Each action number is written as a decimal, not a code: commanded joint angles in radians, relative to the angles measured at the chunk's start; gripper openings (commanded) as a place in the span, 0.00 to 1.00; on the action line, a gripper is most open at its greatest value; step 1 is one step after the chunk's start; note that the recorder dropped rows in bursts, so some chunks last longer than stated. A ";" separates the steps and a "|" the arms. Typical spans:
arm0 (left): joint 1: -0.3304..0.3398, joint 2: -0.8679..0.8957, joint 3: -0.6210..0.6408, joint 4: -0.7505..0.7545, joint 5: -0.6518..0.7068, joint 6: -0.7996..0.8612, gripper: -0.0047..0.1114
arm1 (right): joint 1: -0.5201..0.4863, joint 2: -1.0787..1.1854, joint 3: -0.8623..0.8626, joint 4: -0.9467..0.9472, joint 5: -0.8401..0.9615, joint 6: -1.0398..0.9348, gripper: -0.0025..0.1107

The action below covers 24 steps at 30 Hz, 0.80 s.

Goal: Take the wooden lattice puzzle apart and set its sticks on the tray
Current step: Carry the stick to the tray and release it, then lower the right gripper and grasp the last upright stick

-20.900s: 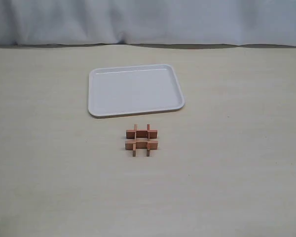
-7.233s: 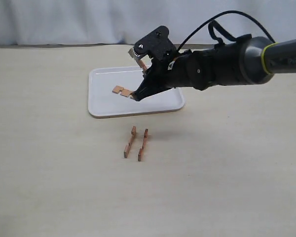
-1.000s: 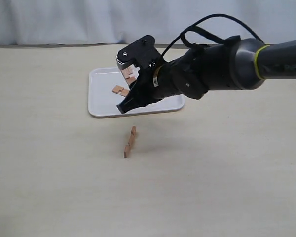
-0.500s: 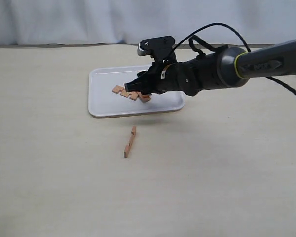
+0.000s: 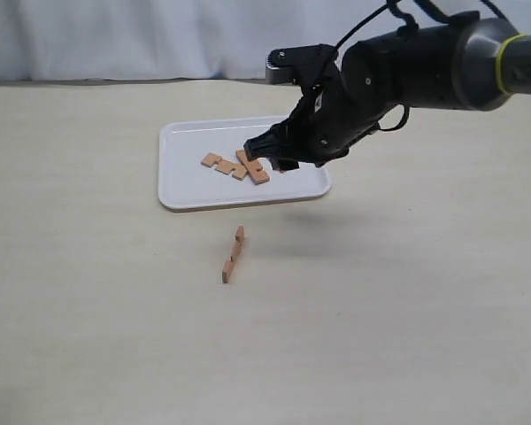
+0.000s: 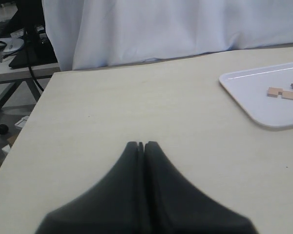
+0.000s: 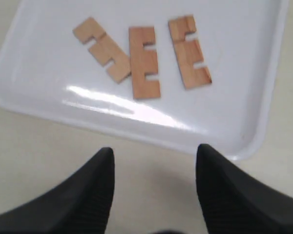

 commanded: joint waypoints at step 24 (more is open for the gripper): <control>-0.002 -0.002 0.002 0.001 -0.015 -0.001 0.04 | 0.254 0.020 0.080 0.111 -0.012 -0.186 0.45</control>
